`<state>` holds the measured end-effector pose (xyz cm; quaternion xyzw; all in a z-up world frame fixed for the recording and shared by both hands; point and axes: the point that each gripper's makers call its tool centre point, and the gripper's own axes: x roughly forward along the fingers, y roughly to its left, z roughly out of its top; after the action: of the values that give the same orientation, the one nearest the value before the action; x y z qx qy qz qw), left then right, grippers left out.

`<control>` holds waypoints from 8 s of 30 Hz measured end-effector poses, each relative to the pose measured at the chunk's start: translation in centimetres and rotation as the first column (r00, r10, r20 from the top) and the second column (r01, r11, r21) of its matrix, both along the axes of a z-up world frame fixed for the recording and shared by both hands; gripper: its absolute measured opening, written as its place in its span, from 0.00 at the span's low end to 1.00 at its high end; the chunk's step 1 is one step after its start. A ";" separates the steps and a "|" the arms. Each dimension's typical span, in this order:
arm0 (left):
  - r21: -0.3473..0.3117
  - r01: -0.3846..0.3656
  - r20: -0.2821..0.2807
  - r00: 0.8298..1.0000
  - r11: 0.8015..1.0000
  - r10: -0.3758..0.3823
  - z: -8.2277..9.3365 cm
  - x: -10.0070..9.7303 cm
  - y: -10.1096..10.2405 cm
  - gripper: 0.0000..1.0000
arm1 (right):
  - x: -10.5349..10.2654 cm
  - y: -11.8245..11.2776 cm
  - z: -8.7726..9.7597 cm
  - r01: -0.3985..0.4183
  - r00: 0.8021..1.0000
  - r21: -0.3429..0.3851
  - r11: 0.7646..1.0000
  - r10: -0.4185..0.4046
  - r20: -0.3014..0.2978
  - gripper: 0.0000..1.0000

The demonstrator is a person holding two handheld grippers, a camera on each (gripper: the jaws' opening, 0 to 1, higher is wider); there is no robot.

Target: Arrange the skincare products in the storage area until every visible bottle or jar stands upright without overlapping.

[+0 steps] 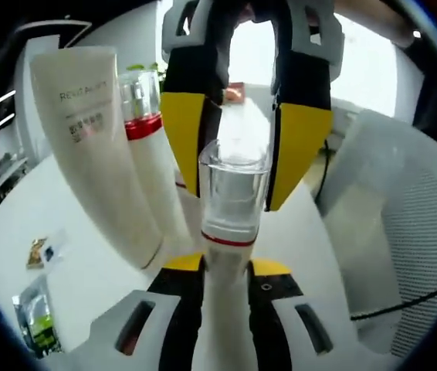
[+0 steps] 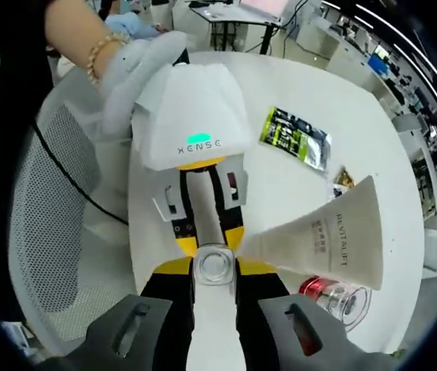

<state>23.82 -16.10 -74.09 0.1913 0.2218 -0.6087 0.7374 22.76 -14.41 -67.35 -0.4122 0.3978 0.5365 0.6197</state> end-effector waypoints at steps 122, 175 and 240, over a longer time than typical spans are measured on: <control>-0.118 -0.661 -0.266 0.740 0.741 0.617 9.7 -3.2 16.3 0.77 | -2.4 -4.8 4.1 0.521 0.812 0.528 0.670 -0.580 -0.065 0.99; -0.109 -0.819 -0.271 0.570 0.564 0.775 9.4 -7.9 23.8 0.94 | -6.3 -5.2 2.7 0.608 0.694 0.639 0.472 -0.707 -0.138 1.00; 0.392 -0.606 -0.213 0.672 0.692 0.709 0.9 9.9 19.2 0.92 | -6.5 -6.7 0.2 0.724 0.610 0.525 0.447 -0.771 -0.185 0.98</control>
<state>33.71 3.10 -73.16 0.0918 0.4892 -0.2825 0.8200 16.30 -21.15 -67.16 -0.0184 0.3400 0.2812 0.8972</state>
